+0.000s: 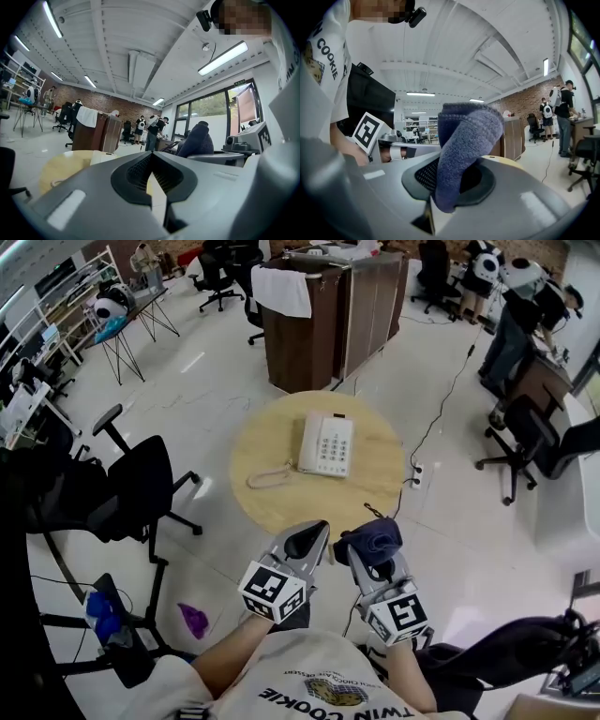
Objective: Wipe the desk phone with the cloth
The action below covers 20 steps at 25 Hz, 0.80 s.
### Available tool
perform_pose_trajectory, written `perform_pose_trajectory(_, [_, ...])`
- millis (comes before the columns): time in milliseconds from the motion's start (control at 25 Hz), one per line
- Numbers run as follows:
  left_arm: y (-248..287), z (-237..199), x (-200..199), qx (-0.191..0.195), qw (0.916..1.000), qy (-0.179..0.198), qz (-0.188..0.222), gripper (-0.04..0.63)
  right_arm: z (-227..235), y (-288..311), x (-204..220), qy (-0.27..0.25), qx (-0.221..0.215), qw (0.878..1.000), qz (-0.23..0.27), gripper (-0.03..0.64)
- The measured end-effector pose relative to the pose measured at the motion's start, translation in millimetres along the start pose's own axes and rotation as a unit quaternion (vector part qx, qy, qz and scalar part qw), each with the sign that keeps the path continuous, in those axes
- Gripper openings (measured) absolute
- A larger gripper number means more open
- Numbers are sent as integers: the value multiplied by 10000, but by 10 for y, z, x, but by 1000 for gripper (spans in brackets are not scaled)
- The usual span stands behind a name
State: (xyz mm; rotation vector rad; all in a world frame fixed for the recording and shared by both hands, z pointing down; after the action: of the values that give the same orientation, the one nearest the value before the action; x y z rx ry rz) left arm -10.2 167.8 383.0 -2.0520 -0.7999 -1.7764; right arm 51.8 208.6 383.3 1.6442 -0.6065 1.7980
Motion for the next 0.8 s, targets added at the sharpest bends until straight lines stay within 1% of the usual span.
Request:
perform_pose_trajectory(200, [383,-299,-74,107,9998,-144,-104,6,308,367,-84,56,109,9999,-119,64])
perform_pose_trajectory(360, [659,-556,-188,181,9996,-219,-74,6,513,661,-161,26,187,9996,-196,64])
perform_pose_trajectory(600, [941,-968,-330,225,9993,-283,-47,6,717,1098,-287,-65,247,9993,-282,64])
perform_pose_trajectory(800, [1137,-1192,-427,331,9991,-244,-39,6,858,1395,-377,-157,296,9989,-320,64])
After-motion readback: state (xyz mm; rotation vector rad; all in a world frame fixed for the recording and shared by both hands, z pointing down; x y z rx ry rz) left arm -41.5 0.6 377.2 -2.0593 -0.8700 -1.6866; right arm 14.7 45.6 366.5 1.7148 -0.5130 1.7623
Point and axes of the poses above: the fingertips, and each gripper's own axes: y forward along the fingers, z to its right, x out of its underside, the point moved 1 cm from there along -y, backward along the fingers, and after that the axes turned 13 degrees about -x, right-handed, at the moved point
